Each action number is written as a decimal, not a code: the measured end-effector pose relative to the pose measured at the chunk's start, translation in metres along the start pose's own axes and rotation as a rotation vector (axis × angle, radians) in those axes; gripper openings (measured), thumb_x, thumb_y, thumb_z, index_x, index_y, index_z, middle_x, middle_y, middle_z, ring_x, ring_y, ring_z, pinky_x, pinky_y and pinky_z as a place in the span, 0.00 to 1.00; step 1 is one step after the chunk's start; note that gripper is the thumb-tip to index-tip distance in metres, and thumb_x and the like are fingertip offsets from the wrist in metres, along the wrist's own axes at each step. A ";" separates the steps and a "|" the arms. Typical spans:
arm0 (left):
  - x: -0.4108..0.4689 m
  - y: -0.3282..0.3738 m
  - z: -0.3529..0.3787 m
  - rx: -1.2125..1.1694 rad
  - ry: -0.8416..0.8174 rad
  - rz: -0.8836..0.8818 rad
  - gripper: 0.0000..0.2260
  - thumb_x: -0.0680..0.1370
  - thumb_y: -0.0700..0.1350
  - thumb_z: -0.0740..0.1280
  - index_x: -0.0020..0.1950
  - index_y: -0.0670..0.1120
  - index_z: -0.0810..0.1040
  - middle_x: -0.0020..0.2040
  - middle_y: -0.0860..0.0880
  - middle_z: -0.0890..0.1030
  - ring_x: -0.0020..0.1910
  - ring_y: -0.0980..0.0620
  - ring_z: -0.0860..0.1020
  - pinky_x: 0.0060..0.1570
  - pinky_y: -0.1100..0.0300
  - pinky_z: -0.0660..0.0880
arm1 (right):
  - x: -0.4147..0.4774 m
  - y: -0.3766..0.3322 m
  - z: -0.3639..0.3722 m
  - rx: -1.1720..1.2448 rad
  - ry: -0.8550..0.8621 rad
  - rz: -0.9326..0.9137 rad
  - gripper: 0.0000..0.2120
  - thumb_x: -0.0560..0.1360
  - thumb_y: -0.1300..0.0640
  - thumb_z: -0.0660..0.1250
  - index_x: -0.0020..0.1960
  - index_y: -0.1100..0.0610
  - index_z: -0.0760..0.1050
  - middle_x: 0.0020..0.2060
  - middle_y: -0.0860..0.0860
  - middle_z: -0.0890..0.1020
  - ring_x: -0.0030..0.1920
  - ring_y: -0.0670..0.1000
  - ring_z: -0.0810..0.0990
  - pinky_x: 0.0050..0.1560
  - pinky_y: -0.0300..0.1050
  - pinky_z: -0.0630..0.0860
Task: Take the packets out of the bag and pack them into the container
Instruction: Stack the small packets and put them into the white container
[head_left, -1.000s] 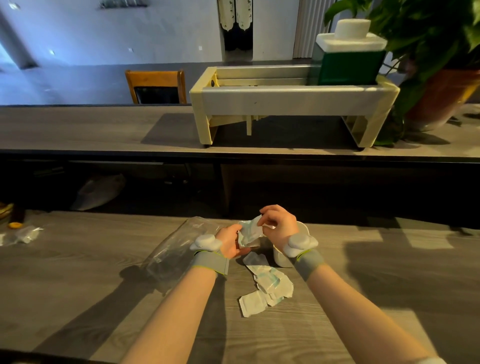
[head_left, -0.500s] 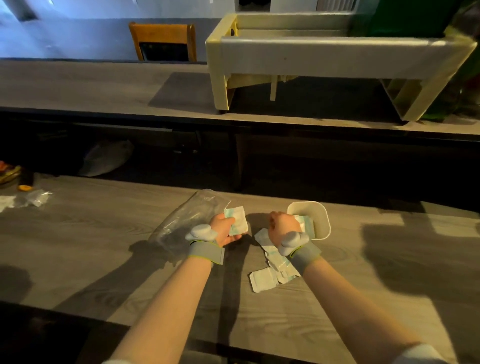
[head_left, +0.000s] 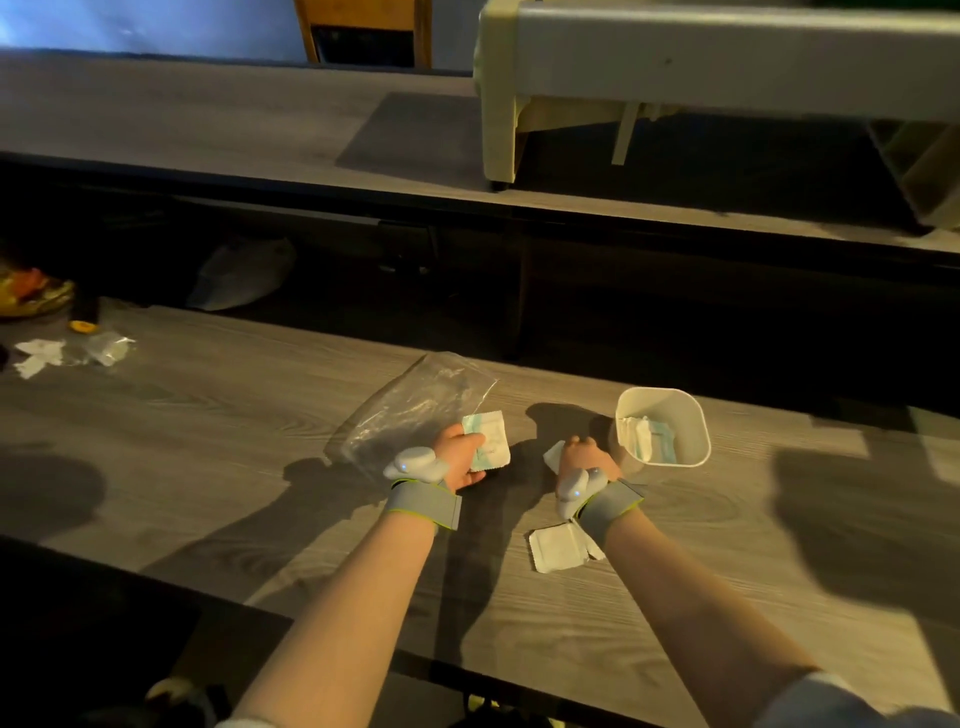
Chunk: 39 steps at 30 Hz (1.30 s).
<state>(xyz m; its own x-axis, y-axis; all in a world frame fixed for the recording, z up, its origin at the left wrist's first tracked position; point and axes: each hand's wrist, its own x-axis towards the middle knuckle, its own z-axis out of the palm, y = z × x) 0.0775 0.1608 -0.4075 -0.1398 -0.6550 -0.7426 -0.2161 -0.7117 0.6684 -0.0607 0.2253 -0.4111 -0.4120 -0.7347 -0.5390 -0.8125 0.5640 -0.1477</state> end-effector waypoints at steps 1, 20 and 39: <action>0.000 0.000 -0.001 -0.004 0.000 -0.004 0.12 0.80 0.38 0.58 0.62 0.45 0.70 0.41 0.46 0.75 0.35 0.53 0.72 0.34 0.60 0.70 | 0.001 0.001 0.000 0.001 0.000 0.006 0.16 0.79 0.63 0.59 0.66 0.64 0.68 0.64 0.61 0.73 0.63 0.60 0.74 0.58 0.51 0.73; -0.006 -0.001 0.006 0.068 -0.016 -0.020 0.09 0.78 0.36 0.60 0.56 0.45 0.69 0.53 0.42 0.72 0.54 0.44 0.72 0.57 0.50 0.75 | -0.001 0.019 -0.027 0.211 -0.045 -0.034 0.17 0.73 0.55 0.67 0.59 0.61 0.78 0.44 0.54 0.74 0.45 0.52 0.72 0.48 0.44 0.69; -0.061 0.039 0.053 -0.123 -0.244 0.015 0.12 0.80 0.42 0.54 0.39 0.43 0.71 0.35 0.45 0.76 0.32 0.49 0.75 0.30 0.57 0.73 | -0.028 0.012 -0.101 0.794 0.081 -0.066 0.09 0.69 0.57 0.72 0.48 0.57 0.80 0.31 0.51 0.77 0.32 0.49 0.74 0.37 0.43 0.72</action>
<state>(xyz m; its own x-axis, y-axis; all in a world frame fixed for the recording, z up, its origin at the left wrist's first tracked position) 0.0260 0.1867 -0.3386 -0.3742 -0.5956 -0.7108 -0.0956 -0.7376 0.6684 -0.1007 0.2144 -0.3140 -0.4262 -0.7840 -0.4513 -0.3129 0.5958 -0.7397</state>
